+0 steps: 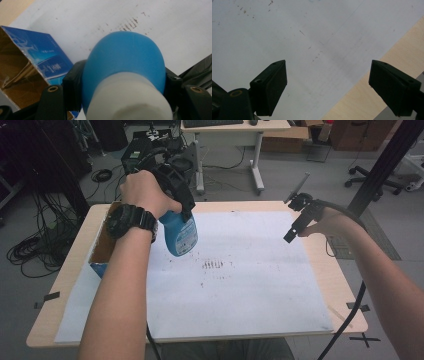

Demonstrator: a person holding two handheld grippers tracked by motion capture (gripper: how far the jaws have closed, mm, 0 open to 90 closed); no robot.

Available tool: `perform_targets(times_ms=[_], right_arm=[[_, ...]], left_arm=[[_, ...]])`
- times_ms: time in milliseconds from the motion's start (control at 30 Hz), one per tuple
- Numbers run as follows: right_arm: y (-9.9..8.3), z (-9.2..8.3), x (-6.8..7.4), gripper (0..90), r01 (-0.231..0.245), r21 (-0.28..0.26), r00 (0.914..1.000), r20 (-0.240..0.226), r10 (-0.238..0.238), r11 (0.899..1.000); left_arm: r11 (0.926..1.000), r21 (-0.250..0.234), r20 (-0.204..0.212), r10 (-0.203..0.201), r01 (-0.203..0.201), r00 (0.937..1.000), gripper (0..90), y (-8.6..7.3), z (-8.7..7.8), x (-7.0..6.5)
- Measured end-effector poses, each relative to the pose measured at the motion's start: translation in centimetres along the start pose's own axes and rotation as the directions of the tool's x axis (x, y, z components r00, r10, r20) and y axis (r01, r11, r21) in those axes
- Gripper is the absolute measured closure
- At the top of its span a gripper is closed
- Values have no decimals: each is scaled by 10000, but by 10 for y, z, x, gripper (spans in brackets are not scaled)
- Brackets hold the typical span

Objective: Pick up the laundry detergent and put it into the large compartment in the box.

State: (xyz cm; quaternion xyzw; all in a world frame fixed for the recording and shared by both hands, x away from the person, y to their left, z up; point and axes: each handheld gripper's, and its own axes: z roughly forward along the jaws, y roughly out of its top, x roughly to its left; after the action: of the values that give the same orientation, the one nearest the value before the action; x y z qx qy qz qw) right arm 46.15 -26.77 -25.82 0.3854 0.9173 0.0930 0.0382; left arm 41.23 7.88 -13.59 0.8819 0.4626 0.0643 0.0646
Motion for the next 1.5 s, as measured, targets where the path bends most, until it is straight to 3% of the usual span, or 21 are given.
perform_targets(times_ms=[167, 667, 867, 1133, 1267, 1467, 1500], right_arm=[[0, 2, 0, 148, 14, 36, 10000, -22, -14, 10000], [4, 3, 1, 148, 24, 63, 10000, -21, -23, 10000], [4, 2, 0, 148, 7, 72, 10000, -2, -7, 10000], [5, 3, 0, 148, -3, 90, 10000, -3, 3, 10000], [6, 3, 1, 148, 29, 89, 10000, -11, -29, 10000], [6, 4, 1, 148, 37, 107, 10000, -5, -37, 9999], [6, 4, 1, 148, 50, 121, 10000, 0, -50, 9999]], left_arm=[[9987, -158, -120, -484, 482, 9988, 363, -4, -6, 10], [9928, -332, -446, -1169, 1155, 9921, 364, -13, -21, 26], [9793, -426, -433, -1999, 1981, 9789, 365, -21, -26, 42], [9673, -604, -611, -2501, 2465, 9663, 364, -30, -34, 53], [9542, -693, -447, -2943, 2909, 9547, 364, -35, -38, 61], [9469, -740, -587, -3174, 3129, 9465, 365, -39, -40, 68], [9430, -762, -605, -3287, 3240, 9425, 365, -41, -41, 71]])
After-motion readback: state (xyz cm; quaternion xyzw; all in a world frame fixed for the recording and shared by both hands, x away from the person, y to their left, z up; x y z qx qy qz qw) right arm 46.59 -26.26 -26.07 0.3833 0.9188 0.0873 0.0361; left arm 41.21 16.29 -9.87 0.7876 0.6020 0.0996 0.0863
